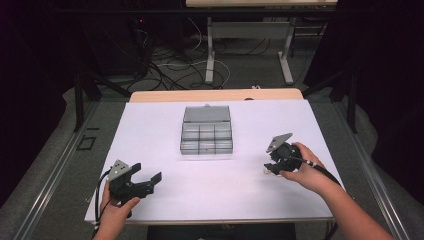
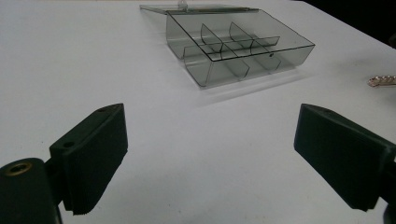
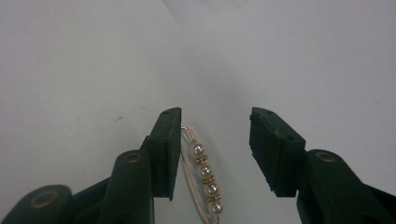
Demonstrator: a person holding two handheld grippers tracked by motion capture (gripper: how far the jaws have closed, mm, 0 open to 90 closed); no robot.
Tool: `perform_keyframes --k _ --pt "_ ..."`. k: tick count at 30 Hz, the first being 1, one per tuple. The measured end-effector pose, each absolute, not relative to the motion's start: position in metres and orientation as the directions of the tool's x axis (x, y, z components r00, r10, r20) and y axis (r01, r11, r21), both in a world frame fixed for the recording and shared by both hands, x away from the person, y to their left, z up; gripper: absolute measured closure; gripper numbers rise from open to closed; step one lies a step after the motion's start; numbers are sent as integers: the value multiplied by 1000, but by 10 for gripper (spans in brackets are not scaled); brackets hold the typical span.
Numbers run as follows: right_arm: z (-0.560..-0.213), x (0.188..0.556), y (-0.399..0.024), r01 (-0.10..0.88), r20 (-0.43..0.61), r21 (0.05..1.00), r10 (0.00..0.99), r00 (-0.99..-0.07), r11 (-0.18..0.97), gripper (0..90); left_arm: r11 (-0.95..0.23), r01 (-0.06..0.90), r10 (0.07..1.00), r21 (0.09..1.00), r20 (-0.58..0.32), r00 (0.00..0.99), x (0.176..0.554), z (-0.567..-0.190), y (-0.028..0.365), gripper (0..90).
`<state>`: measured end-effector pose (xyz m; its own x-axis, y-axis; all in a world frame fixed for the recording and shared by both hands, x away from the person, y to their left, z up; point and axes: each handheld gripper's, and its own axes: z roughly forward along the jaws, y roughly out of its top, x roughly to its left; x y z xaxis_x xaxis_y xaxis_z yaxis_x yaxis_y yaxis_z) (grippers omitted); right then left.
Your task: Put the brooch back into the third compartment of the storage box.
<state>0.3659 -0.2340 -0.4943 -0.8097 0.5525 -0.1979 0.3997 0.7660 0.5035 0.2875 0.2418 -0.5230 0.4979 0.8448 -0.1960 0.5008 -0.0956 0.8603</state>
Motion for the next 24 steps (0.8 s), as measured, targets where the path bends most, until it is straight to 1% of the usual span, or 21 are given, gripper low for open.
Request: perform_keyframes --k 1,3,5,8,14,17,22,24 --pt "-495 367 -233 384 -206 490 532 -821 782 574 -96 501 845 860 -196 498 288 -523 242 101" --pt "-495 368 -232 372 -204 484 516 -832 792 590 -96 502 846 859 -195 497 288 -523 242 103" --pt "-495 368 -230 381 -181 472 511 -840 795 604 -96 503 846 859 -196 496 288 -523 241 105" --pt "-497 370 -230 378 -182 458 501 -846 805 625 -96 502 847 860 -195 495 288 -523 241 106" --pt "-504 373 -231 401 -157 437 507 -848 805 630 -99 502 847 859 -192 495 288 -523 242 111" --pt "-509 376 -232 393 -168 405 489 -856 826 643 -99 502 847 859 -191 495 288 -523 242 113" --pt "-515 377 -234 400 -167 382 489 -856 833 661 -98 502 848 859 -192 493 288 -523 242 115" --pt "-515 378 -234 382 -177 376 470 -865 844 667 -95 502 849 860 -194 492 288 -523 241 115"
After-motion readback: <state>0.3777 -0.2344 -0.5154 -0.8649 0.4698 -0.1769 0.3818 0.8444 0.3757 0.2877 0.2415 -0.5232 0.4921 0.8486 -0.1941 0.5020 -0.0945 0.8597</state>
